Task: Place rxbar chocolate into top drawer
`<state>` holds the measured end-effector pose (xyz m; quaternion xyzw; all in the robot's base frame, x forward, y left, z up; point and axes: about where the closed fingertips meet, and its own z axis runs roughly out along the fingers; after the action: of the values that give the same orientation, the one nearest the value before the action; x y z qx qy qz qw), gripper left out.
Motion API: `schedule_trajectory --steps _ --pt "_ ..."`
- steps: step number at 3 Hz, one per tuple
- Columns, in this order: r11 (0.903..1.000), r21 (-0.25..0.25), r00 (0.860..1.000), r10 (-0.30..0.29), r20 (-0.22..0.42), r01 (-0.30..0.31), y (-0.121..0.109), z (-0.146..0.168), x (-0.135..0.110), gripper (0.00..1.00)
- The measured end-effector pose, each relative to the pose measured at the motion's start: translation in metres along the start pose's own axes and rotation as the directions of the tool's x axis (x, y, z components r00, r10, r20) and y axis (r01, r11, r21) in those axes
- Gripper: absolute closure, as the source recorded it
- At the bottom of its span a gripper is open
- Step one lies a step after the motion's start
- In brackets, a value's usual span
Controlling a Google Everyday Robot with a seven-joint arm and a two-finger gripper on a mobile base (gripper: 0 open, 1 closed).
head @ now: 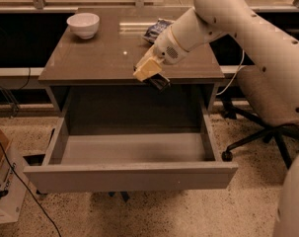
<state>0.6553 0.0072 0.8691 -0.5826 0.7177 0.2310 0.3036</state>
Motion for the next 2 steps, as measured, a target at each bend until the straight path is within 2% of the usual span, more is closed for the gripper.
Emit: schedule_trajectory --steps 1,2 --pt "0.9976 -0.063 1.0 0.027 -0.015 -0.028 0.033 0.017 0.025 1.0" --pt "0.9956 -0.092 0.999 0.017 -0.029 -0.019 0.052 0.043 0.037 1.0"
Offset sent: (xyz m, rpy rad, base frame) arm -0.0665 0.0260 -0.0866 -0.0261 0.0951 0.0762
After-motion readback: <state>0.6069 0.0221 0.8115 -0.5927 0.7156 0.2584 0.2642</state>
